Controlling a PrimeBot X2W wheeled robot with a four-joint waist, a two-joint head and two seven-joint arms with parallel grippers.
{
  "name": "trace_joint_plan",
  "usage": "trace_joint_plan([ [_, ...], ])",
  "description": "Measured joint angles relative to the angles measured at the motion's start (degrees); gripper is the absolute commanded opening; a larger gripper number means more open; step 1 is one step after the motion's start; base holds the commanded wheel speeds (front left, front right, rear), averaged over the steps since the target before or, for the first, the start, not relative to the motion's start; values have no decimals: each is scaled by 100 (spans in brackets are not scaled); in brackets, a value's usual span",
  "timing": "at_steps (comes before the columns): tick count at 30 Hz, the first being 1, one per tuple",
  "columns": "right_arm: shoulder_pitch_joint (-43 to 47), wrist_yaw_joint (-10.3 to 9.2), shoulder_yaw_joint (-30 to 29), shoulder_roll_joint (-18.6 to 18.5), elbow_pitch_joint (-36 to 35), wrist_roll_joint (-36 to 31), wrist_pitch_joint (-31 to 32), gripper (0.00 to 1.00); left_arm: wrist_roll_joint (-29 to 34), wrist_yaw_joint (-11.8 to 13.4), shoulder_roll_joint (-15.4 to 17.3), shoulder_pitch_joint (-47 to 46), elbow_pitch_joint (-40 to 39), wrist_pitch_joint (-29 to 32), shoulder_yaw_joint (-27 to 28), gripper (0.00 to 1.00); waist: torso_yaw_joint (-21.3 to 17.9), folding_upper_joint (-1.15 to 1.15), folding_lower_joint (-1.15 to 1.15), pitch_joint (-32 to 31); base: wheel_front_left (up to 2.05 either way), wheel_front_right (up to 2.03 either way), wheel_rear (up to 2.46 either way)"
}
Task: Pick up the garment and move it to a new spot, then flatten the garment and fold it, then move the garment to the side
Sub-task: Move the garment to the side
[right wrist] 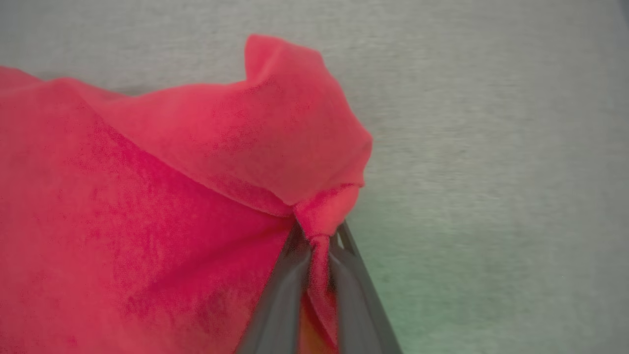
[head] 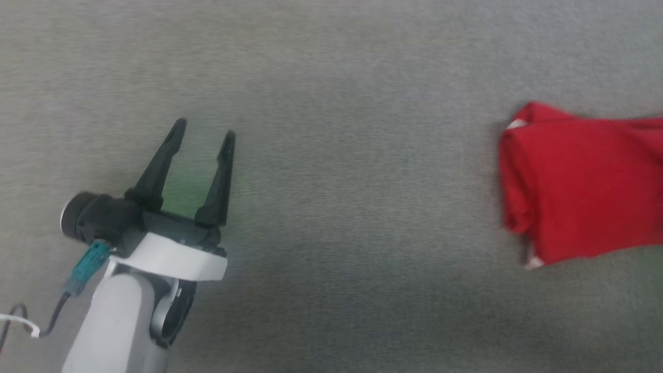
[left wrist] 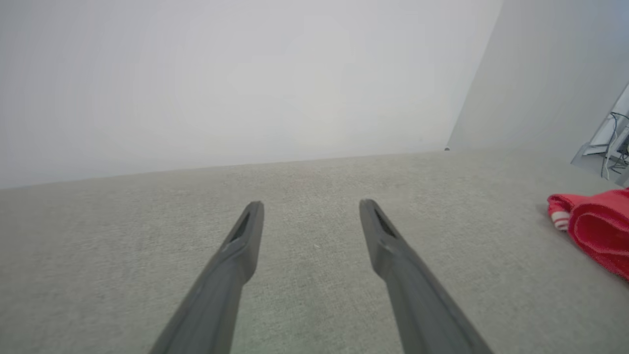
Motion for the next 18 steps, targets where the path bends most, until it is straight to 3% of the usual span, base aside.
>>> trace_joint_plan([
  [8, -500, 0, -1022, -143, 492, -332, -498, 0, 238, 0, 433, -783, -79, 0, -583, 100, -543, 0, 0, 449, 0, 0, 0],
  [13, -1211, -1, -1441, -342, 1336, -708, -966, 0, 253, 0, 762, -1538, -146, -1, -922, 100, -798, 0, 0, 930, 0, 0, 0],
  [18, -1923, -1, -1467, -490, 2247, -1032, -1570, 0, 255, 0, 944, -2114, -222, -1, -1180, 100, -922, 0, 0, 1271, 0, 0, 0],
])
